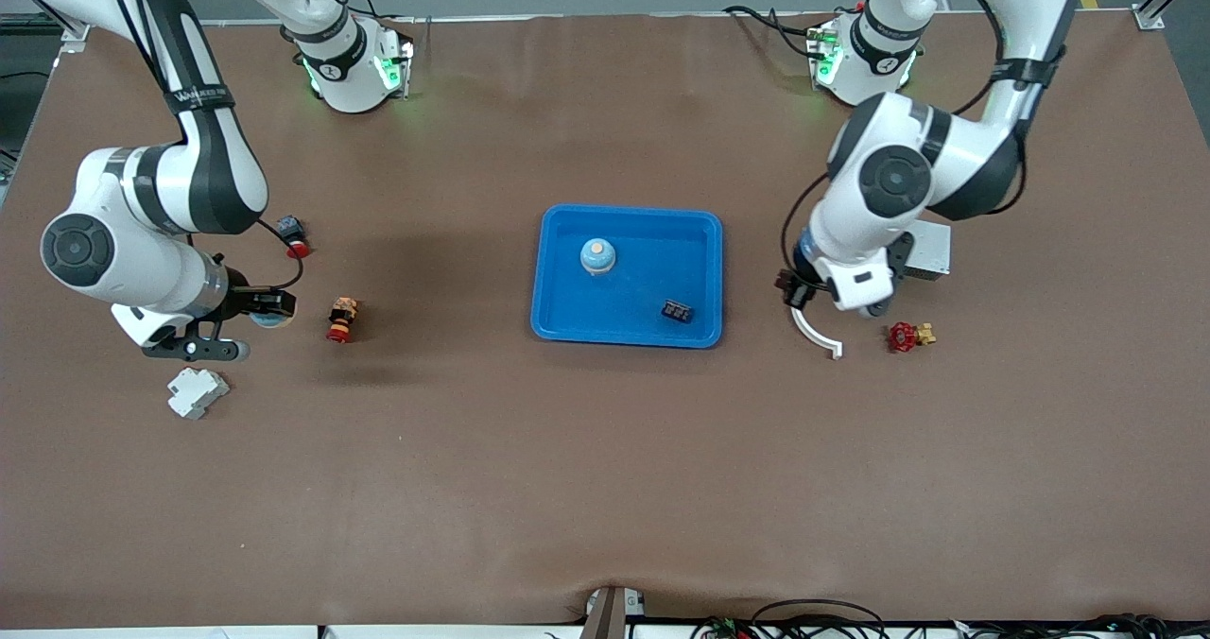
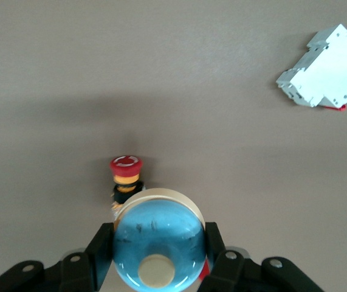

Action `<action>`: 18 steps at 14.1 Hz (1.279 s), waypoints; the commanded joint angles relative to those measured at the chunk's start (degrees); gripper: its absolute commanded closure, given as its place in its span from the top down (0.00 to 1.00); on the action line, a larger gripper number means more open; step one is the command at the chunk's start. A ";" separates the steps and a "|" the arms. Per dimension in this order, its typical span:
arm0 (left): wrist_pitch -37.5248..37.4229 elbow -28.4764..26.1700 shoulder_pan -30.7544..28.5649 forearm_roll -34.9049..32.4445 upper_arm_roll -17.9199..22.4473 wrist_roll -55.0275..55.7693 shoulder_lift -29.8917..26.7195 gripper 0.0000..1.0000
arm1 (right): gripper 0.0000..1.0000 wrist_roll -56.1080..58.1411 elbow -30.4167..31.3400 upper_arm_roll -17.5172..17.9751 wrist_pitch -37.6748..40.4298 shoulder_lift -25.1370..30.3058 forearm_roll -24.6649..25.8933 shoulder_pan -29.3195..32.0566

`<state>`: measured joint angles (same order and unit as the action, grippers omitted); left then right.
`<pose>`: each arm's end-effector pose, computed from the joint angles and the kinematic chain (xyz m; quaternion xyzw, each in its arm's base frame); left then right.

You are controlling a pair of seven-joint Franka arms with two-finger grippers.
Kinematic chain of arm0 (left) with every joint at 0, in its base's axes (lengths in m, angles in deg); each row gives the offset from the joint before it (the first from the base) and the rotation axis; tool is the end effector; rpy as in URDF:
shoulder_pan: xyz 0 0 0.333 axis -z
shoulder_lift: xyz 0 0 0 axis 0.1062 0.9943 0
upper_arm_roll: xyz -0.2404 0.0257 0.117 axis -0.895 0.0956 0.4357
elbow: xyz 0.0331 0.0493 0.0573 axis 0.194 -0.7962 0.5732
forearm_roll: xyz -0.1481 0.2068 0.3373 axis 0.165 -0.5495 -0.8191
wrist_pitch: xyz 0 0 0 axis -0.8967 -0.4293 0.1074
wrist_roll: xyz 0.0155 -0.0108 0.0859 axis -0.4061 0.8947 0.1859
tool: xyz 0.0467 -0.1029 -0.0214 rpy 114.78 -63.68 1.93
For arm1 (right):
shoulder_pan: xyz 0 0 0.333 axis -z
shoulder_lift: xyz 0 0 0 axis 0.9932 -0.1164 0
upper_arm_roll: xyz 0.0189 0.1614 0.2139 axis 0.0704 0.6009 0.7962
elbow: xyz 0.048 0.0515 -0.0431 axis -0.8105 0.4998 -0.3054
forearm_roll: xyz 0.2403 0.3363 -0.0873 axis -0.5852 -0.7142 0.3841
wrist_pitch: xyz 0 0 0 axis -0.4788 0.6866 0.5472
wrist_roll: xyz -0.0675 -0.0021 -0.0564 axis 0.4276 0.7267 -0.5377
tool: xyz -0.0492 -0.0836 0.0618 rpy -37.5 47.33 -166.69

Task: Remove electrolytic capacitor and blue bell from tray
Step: 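Carry the bell with the right gripper while the left gripper carries the capacitor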

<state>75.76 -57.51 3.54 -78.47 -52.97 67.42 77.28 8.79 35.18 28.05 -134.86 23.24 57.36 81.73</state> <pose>0.5508 -0.2321 0.2736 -0.8582 -0.5106 0.0415 0.0339 0.5887 -0.0087 0.2471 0.9976 -0.0177 -0.0651 0.0178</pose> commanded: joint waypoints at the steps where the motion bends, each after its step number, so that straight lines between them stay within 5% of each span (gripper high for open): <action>1: -2.94 -1.31 -4.18 -1.70 -0.38 -6.38 -2.20 0.00 | 0.00 5.61 5.83 1.39 -6.53 1.77 -0.29 5.08; 7: -2.87 -4.03 -9.02 -6.26 -0.38 -13.17 -2.21 0.00 | 0.00 13.44 9.62 1.30 -14.45 -2.79 -9.25 9.49; 13: -2.60 -5.96 -14.91 -9.17 -0.56 -19.48 -0.90 0.00 | 0.00 13.54 10.24 1.22 -25.00 -9.91 -9.26 9.23; 18: 2.83 -10.08 -18.51 -9.52 -0.47 -24.68 -0.27 0.00 | 0.02 13.10 10.15 1.13 -25.63 -10.80 -9.17 9.23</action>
<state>75.21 -64.67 -13.73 -86.73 -52.92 43.89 77.65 20.83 45.24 28.37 -160.03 12.65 49.68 90.00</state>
